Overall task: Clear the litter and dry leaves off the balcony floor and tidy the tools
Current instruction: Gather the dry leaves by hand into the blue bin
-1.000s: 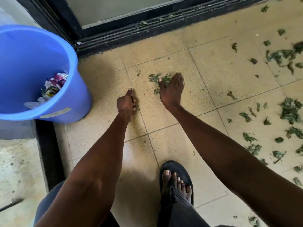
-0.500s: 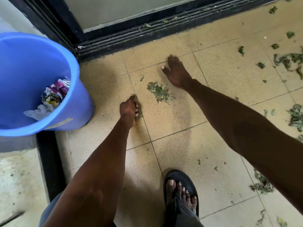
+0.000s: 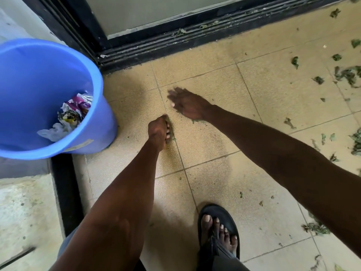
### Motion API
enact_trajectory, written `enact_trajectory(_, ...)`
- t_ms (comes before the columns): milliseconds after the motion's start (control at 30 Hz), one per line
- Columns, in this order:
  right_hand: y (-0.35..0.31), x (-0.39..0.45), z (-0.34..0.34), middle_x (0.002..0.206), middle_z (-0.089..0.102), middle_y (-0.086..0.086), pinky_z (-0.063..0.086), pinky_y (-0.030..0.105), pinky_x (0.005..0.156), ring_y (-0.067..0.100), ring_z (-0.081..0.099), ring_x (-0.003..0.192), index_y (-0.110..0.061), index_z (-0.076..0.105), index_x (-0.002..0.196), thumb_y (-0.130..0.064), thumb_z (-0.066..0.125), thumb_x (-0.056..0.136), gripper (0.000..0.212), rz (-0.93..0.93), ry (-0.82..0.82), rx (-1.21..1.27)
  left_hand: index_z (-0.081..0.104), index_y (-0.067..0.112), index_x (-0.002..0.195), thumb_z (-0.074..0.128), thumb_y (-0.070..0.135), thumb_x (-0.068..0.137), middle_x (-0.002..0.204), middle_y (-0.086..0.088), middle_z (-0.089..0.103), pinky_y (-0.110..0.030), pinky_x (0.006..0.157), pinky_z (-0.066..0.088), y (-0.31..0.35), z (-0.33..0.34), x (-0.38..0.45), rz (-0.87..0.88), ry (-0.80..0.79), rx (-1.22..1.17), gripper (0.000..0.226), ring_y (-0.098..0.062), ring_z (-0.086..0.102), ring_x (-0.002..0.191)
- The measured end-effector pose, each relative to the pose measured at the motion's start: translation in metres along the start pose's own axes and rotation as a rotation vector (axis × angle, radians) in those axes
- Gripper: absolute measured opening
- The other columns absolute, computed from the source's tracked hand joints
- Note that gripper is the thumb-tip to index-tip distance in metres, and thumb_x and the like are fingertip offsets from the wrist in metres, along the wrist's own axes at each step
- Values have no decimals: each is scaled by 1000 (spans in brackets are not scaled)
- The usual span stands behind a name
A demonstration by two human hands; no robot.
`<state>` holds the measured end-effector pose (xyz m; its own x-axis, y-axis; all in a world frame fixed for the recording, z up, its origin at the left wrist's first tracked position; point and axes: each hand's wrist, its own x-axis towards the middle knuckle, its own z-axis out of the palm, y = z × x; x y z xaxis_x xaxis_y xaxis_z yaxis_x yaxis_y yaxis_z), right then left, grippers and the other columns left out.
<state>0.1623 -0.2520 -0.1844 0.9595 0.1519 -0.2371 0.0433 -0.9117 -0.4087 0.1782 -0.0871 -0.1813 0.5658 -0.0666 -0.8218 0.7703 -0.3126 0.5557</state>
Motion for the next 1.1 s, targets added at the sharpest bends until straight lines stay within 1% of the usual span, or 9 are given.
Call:
enact_trajectory(133, -3, -47, 12, 158, 29, 5, 6, 21, 115, 17, 19, 148, -10, 34, 150, -32, 30, 106, 49, -99, 57, -91, 40, 21, 51, 53, 24, 85, 43, 2, 34, -16, 40, 19, 3, -2, 0, -20, -20, -2, 36, -13, 24, 34)
enact_trajectory(200, 0, -71, 13, 156, 34, 3, 12, 24, 116, 17, 24, 147, -14, 40, 148, -32, 33, 106, 46, -27, 138, 10, 40, 21, 50, 53, 22, 83, 43, 2, 34, -16, 40, 19, 3, -2, 2, -15, -22, -8, 36, -13, 24, 34)
enact_trajectory(367, 8, -107, 24, 157, 32, 6, 23, 36, 120, 20, 28, 145, -12, 32, 151, -42, 43, 101, 59, 580, 675, 665, 40, 20, 50, 53, 23, 83, 44, 1, 33, -16, 41, 20, -2, -1, 3, 6, -26, -18, 35, -12, 24, 34)
enact_trajectory(533, 2, -84, 34, 162, 10, 14, 5, 45, 122, 30, 4, 150, -9, 20, 154, -52, 45, 98, 75, 647, 481, 493, 41, 20, 51, 53, 25, 84, 44, 2, 34, -16, 41, 21, -2, -2, 1, 40, -20, -16, 35, -13, 24, 34)
enact_trajectory(700, -14, -68, 47, 162, 13, 13, 3, 49, 120, 31, 5, 150, -22, 26, 153, -57, 46, 95, 71, 348, 290, 197, 41, 20, 56, 55, 30, 88, 48, 2, 35, -17, 41, 20, -5, -7, -5, 66, -77, -43, 36, -14, 26, 37)
enact_trajectory(833, -26, -80, 60, 154, 34, 18, 17, 50, 119, 37, 24, 145, -16, 51, 138, -26, 51, 96, 44, 119, 254, 56, 41, 21, 58, 53, 38, 95, 50, 3, 35, -16, 39, 18, -15, -12, -12, 55, -126, -141, 42, -13, 27, 36)
enact_trajectory(933, -25, -96, 69, 139, 53, 21, 38, 46, 110, 39, 44, 133, -3, 63, 123, 7, 56, 80, 45, 57, 362, -2, 42, 21, 60, 51, 39, 97, 51, 3, 35, -16, 36, 17, -29, -11, -22, 30, -129, -218, 42, -12, 27, 35)
enact_trajectory(1033, -21, -114, 65, 138, 54, 19, 35, 48, 111, 39, 44, 133, -2, 63, 122, 10, 51, 82, 44, 106, 374, 21, 43, 19, 61, 49, 38, 99, 49, 4, 37, -16, 35, 17, -45, -6, -37, 13, -141, -315, 43, -11, 29, 35)
enact_trajectory(1100, -16, -120, 58, 143, 49, 15, 30, 54, 112, 37, 39, 137, -6, 59, 126, -6, 50, 92, 35, 136, 323, 3, 44, 18, 62, 49, 37, 99, 50, 3, 37, -16, 34, 18, -54, -2, -44, 5, -158, -340, 42, -10, 30, 35)
